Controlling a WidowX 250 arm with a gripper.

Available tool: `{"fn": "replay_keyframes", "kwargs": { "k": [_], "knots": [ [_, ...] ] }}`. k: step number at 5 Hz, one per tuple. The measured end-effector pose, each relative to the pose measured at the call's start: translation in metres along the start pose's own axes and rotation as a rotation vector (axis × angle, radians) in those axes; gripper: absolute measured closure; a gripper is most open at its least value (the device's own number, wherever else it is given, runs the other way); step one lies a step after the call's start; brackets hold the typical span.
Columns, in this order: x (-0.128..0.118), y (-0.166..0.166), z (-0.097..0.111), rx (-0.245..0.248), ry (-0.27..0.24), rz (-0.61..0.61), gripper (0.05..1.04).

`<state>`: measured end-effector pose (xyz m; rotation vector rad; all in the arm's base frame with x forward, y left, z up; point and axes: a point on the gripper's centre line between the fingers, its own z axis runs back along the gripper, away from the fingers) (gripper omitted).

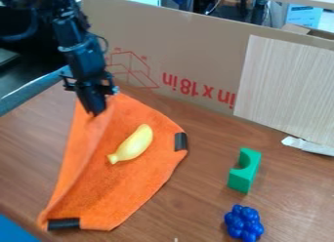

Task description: Fold the cloth from bottom left to top right

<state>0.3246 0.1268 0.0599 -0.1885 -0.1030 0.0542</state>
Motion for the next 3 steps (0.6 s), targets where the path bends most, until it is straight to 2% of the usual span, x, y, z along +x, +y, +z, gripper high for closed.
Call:
{"fn": "replay_keyframes", "kwargs": {
  "k": [3],
  "knots": [
    [0.016, -0.067, -0.02, -0.015, 0.013, -0.087, 1.007]
  ]
}}
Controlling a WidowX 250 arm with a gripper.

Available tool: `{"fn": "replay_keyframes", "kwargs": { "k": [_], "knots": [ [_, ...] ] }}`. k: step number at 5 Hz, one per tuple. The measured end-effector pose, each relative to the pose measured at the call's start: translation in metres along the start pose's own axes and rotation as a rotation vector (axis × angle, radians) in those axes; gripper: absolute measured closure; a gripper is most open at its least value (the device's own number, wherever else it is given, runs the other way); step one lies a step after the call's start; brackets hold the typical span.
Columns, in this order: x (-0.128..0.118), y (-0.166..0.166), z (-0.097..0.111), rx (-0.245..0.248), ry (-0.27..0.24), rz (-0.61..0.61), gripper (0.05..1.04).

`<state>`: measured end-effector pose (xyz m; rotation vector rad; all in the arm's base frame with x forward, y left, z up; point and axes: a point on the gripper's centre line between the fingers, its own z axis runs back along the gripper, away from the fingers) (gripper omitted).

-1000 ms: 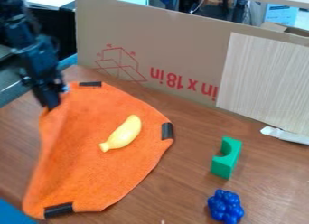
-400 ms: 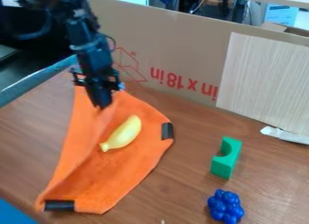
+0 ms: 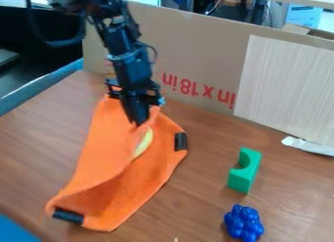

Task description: Fold the cloth from bottom left to top right

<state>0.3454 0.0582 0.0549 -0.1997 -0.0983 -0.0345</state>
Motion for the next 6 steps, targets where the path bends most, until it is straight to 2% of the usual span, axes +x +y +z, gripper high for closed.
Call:
{"fn": "replay_keyframes", "kwargs": {
  "k": [1, 2, 3, 4, 5, 6],
  "knots": [
    [0.004, -0.01, -0.011, 0.006, 0.018, -0.002, 0.858],
    [0.007, -0.017, -0.016, 0.013, 0.0, 0.005, 0.595],
    [0.003, -0.023, -0.022, -0.026, 0.0, 0.014, 0.287],
    [-0.002, -0.009, -0.016, -0.149, -0.044, 0.055, 0.084],
    [-0.008, -0.001, -0.003, -0.292, -0.084, 0.008, 0.083],
    [-0.015, 0.005, 0.03, -0.326, -0.141, -0.068, 0.083]
  ]
}}
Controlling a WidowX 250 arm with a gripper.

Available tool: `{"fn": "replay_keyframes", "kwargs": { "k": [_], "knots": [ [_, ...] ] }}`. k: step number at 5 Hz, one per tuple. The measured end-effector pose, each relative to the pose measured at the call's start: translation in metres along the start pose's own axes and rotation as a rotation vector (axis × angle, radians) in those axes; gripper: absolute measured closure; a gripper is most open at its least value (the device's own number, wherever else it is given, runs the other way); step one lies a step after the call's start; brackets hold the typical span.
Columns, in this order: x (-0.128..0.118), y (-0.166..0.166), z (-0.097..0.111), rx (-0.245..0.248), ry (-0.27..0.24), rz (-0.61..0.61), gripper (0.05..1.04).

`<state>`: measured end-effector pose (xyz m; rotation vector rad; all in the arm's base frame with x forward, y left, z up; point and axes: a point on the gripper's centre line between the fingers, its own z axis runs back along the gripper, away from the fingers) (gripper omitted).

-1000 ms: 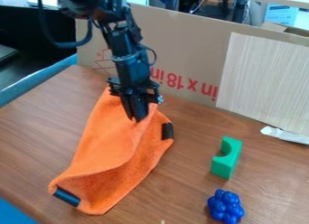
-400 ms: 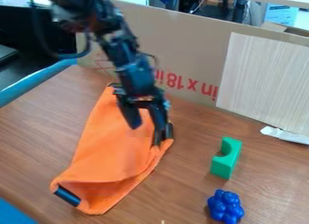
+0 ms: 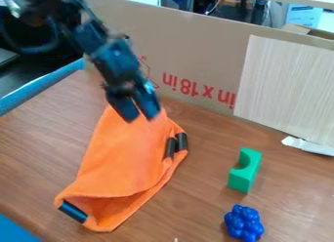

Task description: Fold the cloth from bottom left to top right

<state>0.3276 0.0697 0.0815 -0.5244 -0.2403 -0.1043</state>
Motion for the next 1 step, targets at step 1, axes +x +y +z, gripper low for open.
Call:
{"fn": "replay_keyframes", "kwargs": {
  "k": [1],
  "knots": [
    [-0.0134, -0.004, 0.0444, 0.155, 0.115, -0.071, 0.083]
  ]
}}
